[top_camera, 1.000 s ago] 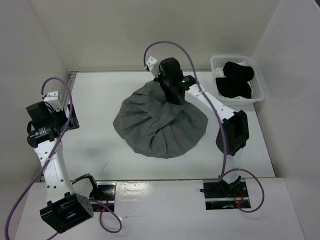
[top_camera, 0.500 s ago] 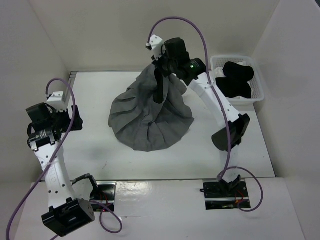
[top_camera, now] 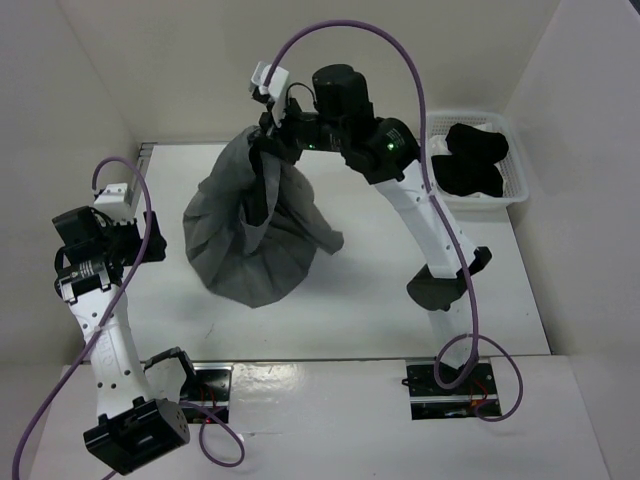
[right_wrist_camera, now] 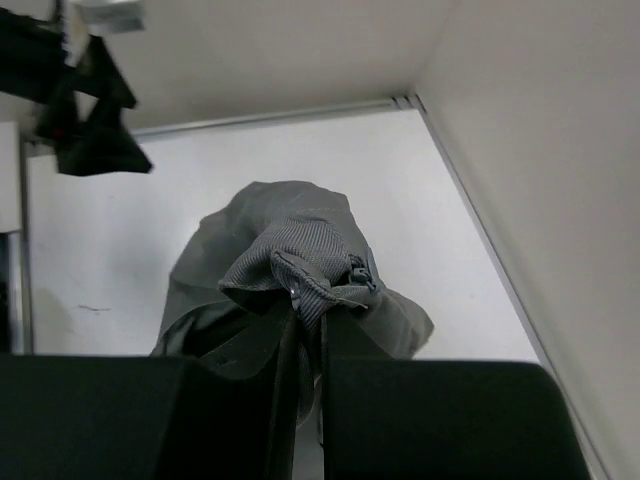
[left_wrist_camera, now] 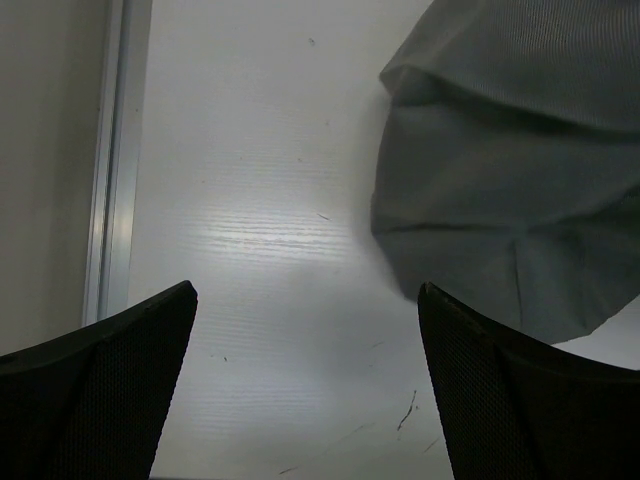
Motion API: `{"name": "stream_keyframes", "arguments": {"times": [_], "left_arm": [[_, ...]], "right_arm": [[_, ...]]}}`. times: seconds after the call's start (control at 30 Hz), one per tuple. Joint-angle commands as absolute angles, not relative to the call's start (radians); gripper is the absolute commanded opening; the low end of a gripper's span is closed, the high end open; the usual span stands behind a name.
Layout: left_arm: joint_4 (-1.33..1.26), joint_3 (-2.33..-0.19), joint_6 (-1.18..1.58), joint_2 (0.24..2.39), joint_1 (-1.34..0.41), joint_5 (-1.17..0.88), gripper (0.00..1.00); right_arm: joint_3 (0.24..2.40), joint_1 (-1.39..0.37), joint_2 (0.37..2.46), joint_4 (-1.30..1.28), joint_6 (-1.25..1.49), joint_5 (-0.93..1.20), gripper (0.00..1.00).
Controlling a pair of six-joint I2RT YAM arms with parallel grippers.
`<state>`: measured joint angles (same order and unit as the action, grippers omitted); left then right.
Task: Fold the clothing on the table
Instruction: Flatten the skirt out
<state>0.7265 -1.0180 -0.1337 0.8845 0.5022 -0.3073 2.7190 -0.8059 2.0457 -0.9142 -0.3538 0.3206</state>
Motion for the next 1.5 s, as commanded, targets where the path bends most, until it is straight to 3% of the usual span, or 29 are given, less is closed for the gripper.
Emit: {"name": "stream_keyframes", "arguments": {"times": [0.0, 0.13, 0.23, 0.33, 0.63, 1.03, 1.07, 1.2, 1.47], "left_arm": [[0.707, -1.025, -0.144, 0.868, 0.511, -0.317, 0.96], [0.707, -1.025, -0.144, 0.868, 0.52, -0.318, 0.96], [0.707, -1.025, -0.144, 0.868, 0.529, -0.318, 0.96], [0.707, -1.025, -0.156, 0.859, 0.529, -0.339, 0.96], [0.86, -1.138, -0.314, 0.925, 0.427, -0.709, 0.94], [0.767, -1.353, -0.235, 1.313, -0.069, -0.502, 0.88], [0.752, -1.362, -0.198, 1.328, -0.115, -0.491, 0.84], [0.649, -1.39, -0.062, 1.42, -0.141, -0.46, 0.79], [0.557, -1.466, 0.104, 1.565, -0.17, -0.529, 0.79]], "right_arm": [[2.799, -0.793, 2.006, -0.957, -0.334, 0.531, 0.0], [2.803, -0.736, 2.006, -0.937, -0.313, 0.456, 0.0], [2.745, -0.68, 1.997, -0.887, -0.313, 0.247, 0.0], [2.689, -0.603, 2.006, -0.887, -0.313, 0.239, 0.0], [2.365, -0.563, 1.976, -0.767, -0.272, 0.244, 0.0], [2.401, -0.649, 2.011, -0.776, -0.293, 0.137, 0.0], [2.389, -0.649, 2.002, -0.776, -0.302, 0.137, 0.0], [2.344, -0.649, 1.962, -0.767, -0.311, 0.089, 0.0], [2.29, -0.649, 1.921, -0.749, -0.321, 0.015, 0.0]]}}
